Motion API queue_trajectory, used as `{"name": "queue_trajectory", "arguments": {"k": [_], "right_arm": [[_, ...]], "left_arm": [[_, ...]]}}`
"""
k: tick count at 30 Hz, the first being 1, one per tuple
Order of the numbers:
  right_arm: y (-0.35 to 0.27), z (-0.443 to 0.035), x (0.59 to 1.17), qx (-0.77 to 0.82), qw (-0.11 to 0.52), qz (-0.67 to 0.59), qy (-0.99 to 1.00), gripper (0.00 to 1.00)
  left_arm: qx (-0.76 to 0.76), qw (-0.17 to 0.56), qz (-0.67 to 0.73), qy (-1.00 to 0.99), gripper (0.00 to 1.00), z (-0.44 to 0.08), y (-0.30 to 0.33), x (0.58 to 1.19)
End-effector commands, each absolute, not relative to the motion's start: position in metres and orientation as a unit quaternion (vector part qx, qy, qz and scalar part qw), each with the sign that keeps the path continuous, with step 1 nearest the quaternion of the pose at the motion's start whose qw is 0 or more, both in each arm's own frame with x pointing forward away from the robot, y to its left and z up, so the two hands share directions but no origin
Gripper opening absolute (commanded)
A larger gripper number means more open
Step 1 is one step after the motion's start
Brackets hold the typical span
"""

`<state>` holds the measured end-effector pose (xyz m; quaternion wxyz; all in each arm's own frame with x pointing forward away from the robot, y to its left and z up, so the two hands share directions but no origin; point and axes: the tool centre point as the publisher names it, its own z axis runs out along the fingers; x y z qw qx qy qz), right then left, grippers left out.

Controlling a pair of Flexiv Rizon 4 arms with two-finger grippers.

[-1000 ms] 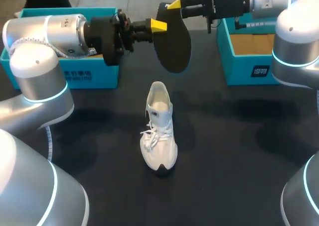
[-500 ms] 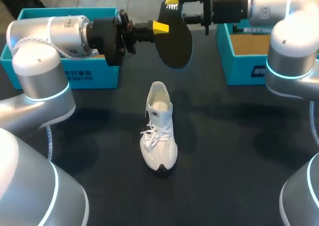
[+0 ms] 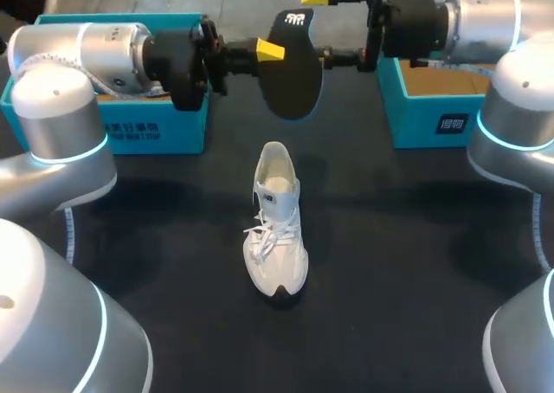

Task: Take the shoe out of the shoebox, open the shoe tongue, remove and reinsert the insole, then place the shoe into the shoebox

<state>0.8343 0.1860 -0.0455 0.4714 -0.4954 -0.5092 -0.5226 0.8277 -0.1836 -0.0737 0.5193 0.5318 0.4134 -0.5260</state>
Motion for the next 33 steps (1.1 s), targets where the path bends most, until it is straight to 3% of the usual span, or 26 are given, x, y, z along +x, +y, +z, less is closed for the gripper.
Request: {"name": "queue_trajectory", "arguments": {"k": [1, 18, 33], "right_arm": [[0.169, -0.044, 0.826, -0.503, 0.458, -0.510, -0.527, 1.00], [0.119, -0.053, 0.784, -0.520, 0.447, -0.487, -0.540, 1.00], [0.119, -0.053, 0.784, -0.520, 0.447, -0.487, -0.540, 1.00]], "left_arm": [[0.533, 0.519, -0.525, 0.413, 0.00, -0.070, -0.174, 0.824], [0.529, 0.528, -0.513, 0.422, 0.00, -0.065, -0.160, 0.823], [0.526, 0.532, -0.504, 0.432, 0.00, -0.065, -0.159, 0.823]]}}
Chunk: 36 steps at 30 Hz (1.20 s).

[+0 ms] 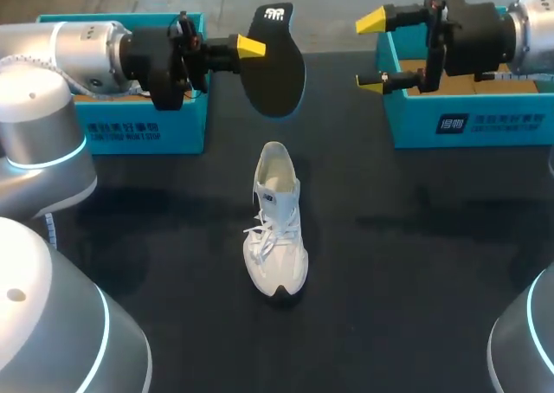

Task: Take the shoe out of the shoebox, open the shoe tongue, remove and reinsert the insole, then place the shoe into the shoebox

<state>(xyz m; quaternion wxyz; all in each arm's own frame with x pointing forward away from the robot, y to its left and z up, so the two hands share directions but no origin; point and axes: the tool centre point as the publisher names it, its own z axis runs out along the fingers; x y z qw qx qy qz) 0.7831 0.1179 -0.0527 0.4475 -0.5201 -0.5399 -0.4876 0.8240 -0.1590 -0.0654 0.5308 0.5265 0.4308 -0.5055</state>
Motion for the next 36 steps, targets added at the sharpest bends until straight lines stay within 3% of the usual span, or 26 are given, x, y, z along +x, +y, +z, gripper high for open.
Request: {"name": "queue_trajectory", "arguments": {"k": [1, 16, 24, 36], "right_arm": [[0.119, -0.053, 0.784, -0.520, 0.447, -0.487, -0.540, 1.00], [0.119, -0.053, 0.784, -0.520, 0.447, -0.487, -0.540, 1.00], [0.119, -0.053, 0.784, -0.520, 0.447, -0.487, -0.540, 1.00], [0.119, -0.053, 0.784, -0.520, 0.447, -0.487, -0.540, 1.00]], "left_arm": [[0.526, 0.532, -0.504, 0.432, 0.00, -0.065, -0.159, 0.823], [0.520, 0.521, -0.514, 0.441, 0.00, -0.064, -0.157, 0.824], [0.405, 0.390, -0.611, 0.557, 0.00, -0.056, -0.148, 0.824], [0.125, 0.090, -0.671, 0.726, 0.00, -0.066, -0.147, 0.826]]}}
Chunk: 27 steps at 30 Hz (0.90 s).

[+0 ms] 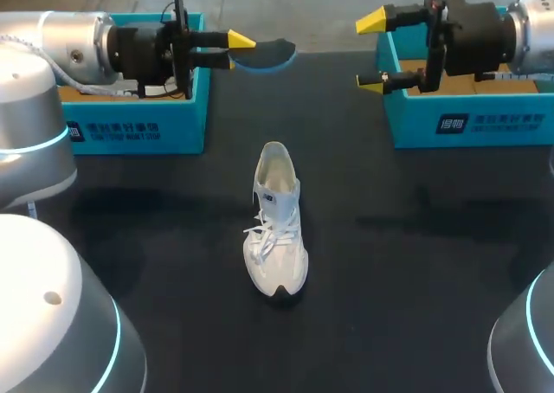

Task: Take the shoe out of the shoebox, open the shoe tongue, remove and reinsert the insole, then place the shoe into the shoebox

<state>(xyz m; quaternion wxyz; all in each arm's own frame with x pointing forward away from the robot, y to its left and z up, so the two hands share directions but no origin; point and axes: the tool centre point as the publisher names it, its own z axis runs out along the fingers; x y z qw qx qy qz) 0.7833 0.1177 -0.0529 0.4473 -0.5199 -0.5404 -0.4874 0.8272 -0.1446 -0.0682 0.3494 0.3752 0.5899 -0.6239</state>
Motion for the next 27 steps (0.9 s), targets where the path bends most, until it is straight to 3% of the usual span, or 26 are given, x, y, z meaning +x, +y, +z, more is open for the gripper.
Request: {"name": "queue_trajectory", "arguments": {"k": [1, 5, 27], "right_arm": [[0.119, -0.053, 0.784, -0.520, 0.447, -0.487, -0.540, 1.00], [0.119, -0.053, 0.784, -0.520, 0.447, -0.487, -0.540, 1.00], [0.119, -0.053, 0.784, -0.520, 0.447, -0.487, -0.540, 1.00]], "left_arm": [[0.100, 0.055, -0.680, 0.724, 0.00, -0.065, -0.147, 0.825], [-0.061, -0.111, -0.729, 0.673, 0.00, -0.053, -0.149, 0.830], [-0.061, -0.111, -0.729, 0.673, 0.00, -0.053, -0.149, 0.830]]}}
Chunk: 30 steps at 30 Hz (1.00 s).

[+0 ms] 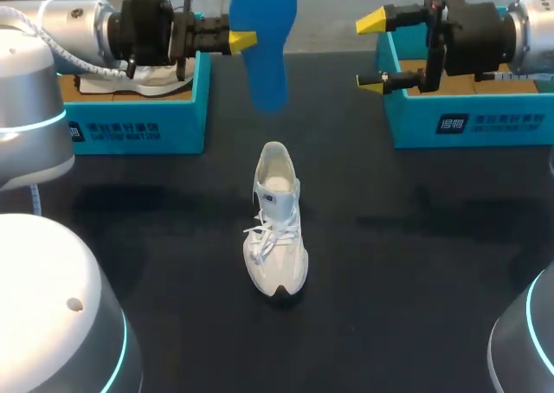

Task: Take the shoe out of the shoebox, open the shoe tongue, remove and reinsert the insole, then place the shoe into the shoebox

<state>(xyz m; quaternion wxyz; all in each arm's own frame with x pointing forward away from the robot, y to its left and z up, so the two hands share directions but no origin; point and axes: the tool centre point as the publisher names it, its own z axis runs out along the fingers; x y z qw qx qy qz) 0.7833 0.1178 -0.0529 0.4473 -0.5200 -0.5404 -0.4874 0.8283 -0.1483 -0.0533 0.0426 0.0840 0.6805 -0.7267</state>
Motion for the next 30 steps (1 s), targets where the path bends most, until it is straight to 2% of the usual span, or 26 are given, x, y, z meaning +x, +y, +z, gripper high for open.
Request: {"name": "queue_trajectory", "arguments": {"k": [1, 5, 17, 30], "right_arm": [[0.119, -0.053, 0.784, -0.520, 0.447, -0.487, -0.540, 1.00], [0.119, -0.053, 0.784, -0.520, 0.447, -0.487, -0.540, 1.00], [0.119, -0.053, 0.784, -0.520, 0.447, -0.487, -0.540, 1.00], [0.119, -0.053, 0.784, -0.520, 0.447, -0.487, -0.540, 1.00]], "left_arm": [[-0.061, -0.111, -0.729, 0.673, 0.00, -0.053, -0.149, 0.830], [-0.064, -0.122, -0.727, 0.673, 0.00, -0.055, -0.149, 0.830], [-0.237, -0.342, -0.624, 0.661, 0.00, -0.070, -0.155, 0.815], [-0.337, -0.422, -0.593, 0.597, 0.00, -0.074, -0.153, 0.815]]}}
